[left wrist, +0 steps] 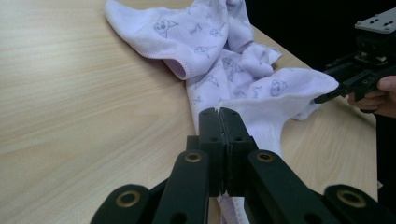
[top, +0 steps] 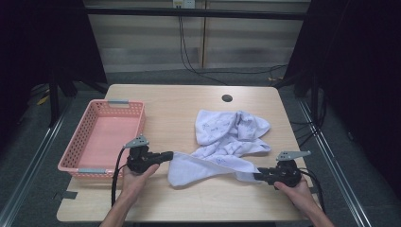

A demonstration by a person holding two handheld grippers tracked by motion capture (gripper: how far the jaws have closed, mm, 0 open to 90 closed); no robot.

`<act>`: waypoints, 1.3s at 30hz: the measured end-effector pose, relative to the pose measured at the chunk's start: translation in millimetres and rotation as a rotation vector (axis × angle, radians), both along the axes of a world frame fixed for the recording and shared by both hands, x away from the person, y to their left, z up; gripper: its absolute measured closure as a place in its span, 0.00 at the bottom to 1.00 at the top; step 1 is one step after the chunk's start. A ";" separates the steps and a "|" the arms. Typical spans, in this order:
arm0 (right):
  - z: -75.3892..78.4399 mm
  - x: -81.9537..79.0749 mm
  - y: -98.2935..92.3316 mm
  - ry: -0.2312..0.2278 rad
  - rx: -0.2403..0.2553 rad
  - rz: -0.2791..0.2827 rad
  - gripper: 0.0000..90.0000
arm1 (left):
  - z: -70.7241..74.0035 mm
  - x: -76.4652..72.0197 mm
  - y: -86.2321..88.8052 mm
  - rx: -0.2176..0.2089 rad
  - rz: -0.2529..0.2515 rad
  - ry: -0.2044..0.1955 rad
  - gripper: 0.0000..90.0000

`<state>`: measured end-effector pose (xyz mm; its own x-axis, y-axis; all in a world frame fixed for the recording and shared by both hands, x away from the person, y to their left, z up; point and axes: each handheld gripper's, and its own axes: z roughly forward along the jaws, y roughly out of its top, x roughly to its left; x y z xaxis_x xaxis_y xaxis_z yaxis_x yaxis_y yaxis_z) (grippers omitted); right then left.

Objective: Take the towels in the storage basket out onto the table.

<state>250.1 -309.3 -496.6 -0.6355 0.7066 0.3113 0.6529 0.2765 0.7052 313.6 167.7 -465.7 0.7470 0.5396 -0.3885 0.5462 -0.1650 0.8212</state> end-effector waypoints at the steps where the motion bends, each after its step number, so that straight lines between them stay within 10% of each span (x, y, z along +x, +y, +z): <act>1: 1.9 -1.5 -1.6 -0.008 0.012 -0.001 0.92 | 1.7 -0.2 1.0 -0.011 0.007 -0.004 0.99; 8: 36.9 0.7 -23.4 -0.147 0.152 -0.107 0.99 | 24.3 1.6 -1.6 -0.047 0.001 -0.071 0.99; 32: 269.4 58.4 -24.7 -0.626 0.202 -0.105 0.98 | 203.1 31.9 5.7 -0.189 0.098 -0.433 0.99; 35: 276.5 52.1 -25.6 -0.640 0.208 -0.092 0.98 | 206.2 25.1 6.9 -0.184 0.089 -0.448 0.99; 39: 247.1 43.6 -30.5 -0.580 0.200 -0.073 0.98 | 184.4 16.5 7.0 -0.170 0.069 -0.414 0.99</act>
